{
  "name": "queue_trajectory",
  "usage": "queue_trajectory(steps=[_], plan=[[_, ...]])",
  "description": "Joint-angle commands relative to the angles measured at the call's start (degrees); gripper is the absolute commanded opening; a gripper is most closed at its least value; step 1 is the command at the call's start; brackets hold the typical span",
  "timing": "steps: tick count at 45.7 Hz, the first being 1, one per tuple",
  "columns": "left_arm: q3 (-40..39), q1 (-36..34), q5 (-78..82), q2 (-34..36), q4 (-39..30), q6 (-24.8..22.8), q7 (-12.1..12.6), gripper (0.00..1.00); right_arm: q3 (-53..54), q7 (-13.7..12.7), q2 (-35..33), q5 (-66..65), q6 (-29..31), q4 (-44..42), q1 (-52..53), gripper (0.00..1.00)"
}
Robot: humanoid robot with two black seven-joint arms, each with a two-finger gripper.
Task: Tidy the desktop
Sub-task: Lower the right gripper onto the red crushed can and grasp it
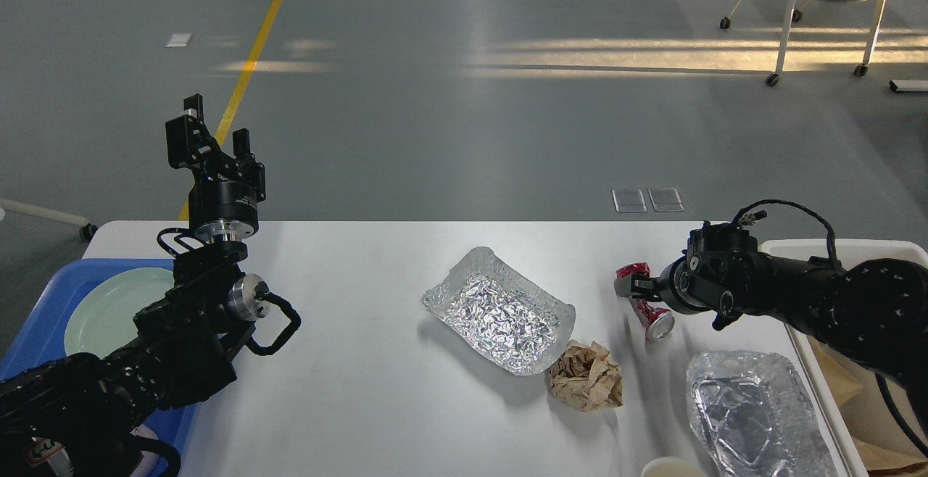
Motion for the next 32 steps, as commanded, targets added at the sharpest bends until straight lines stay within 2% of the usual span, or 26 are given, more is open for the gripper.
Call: queue_trajectory(steps=[1,14,23,32], plan=[[0.00,0.00,0.00,-0.02,0.00,0.00,0.00,0.96,0.25,0.54,-0.02,0.09,-1.06,0.26,-0.73,0.98],[0.00,0.00,0.00,-0.02,0.00,0.00,0.00,0.96,-0.02,0.54,-0.02,0.00,-0.97,0.17,-1.78,0.91],[0.00,0.00,0.09,-0.02,0.00,0.00,0.00,0.96,-0.28,0.54,-0.02,0.00,-0.88,0.17,-1.87,0.90],[0.00,0.00,0.09,-0.02,0.00,0.00,0.00,0.96,-0.28,0.54,0.07,0.00,-0.80,0.08,-2.49,0.78]])
